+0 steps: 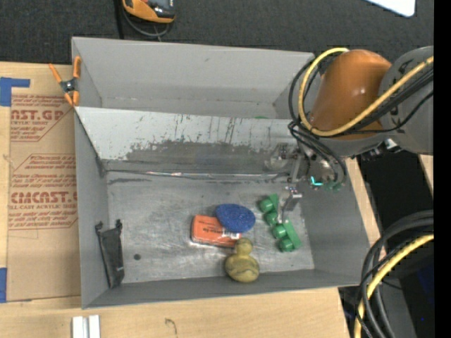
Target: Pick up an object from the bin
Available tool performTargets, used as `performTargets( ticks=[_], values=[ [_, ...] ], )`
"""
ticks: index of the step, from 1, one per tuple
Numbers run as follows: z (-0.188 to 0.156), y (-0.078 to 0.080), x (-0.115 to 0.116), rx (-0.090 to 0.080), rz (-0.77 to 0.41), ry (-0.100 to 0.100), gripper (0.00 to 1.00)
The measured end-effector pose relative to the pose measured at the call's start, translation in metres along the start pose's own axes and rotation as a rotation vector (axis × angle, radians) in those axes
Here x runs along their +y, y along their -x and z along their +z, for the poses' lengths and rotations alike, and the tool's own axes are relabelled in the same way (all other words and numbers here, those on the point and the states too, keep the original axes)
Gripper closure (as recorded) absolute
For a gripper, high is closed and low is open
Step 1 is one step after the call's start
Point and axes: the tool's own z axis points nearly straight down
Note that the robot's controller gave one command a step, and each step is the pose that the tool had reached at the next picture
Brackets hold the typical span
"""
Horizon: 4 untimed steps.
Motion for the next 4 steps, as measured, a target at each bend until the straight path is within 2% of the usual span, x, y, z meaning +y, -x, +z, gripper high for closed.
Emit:
performTargets(
  ticks=[1,2,3,4],
  values=[
    [-0.005,0.002,0.0,-0.008,0.0,-0.001,0.0],
    [0.025,-0.004,0.009,-0.013,-0.079,-0.002,0.0],
    [0.041,-0.023,0.055,-0.005,-0.143,-0.002,0.0],
    [0.104,0.004,0.083,0.018,-0.143,0.0,1.0]
  ],
)
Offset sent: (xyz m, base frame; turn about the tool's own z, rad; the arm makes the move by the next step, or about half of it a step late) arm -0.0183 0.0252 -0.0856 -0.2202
